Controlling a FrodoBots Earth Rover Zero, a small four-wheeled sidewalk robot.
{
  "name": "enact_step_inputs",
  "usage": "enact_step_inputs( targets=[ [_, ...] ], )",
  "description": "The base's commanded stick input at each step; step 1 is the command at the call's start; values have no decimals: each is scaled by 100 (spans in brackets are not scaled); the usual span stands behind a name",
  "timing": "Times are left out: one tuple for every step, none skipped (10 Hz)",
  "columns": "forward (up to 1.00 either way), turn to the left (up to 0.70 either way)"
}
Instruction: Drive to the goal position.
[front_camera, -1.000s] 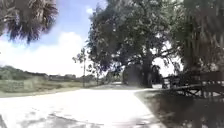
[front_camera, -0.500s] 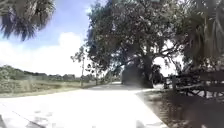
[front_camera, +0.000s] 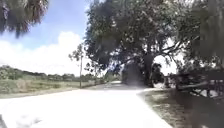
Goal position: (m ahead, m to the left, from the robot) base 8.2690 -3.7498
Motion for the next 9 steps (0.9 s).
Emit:
enact_step_inputs(
  targets=[
    [70,0],
    [70,0],
    [70,0],
    [70,0],
    [70,0],
    [70,0],
    [70,0],
    [70,0],
    [70,0]
  ],
)
